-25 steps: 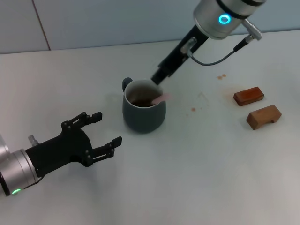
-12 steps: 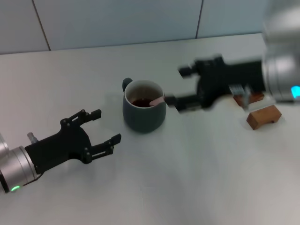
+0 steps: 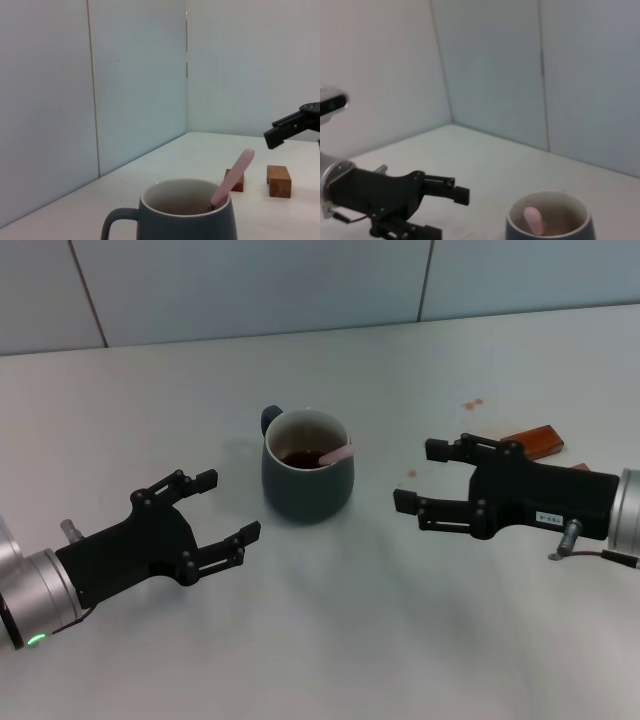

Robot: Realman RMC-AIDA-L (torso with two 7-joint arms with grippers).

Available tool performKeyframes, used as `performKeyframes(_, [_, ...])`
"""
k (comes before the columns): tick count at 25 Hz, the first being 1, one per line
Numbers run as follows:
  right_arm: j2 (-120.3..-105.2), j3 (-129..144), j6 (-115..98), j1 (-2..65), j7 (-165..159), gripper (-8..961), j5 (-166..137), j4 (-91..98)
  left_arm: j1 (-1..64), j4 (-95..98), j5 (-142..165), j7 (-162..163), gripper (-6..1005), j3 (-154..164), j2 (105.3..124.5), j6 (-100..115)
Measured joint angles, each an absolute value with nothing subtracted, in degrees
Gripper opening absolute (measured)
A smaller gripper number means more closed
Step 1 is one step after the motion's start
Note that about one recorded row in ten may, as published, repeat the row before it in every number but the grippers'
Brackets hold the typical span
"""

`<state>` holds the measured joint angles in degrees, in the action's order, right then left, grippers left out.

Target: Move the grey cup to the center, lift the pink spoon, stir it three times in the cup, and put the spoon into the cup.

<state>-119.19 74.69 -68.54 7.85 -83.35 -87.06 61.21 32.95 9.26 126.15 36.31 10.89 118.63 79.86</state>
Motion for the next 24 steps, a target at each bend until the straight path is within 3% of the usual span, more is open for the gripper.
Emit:
performKeyframes(8, [-118.95,67.17,-71.42,11.57,-79.15,831,-85.15,51.57,32.83,9.14,126.06,36.49,850,10.90,118.63,79.80])
performKeyframes(24, [-119.01,67.17,-71.54,11.55,-78.89,830,-85.16,51.02,32.77,8.98,126.03,36.48,850,10.90,118.65,79.82])
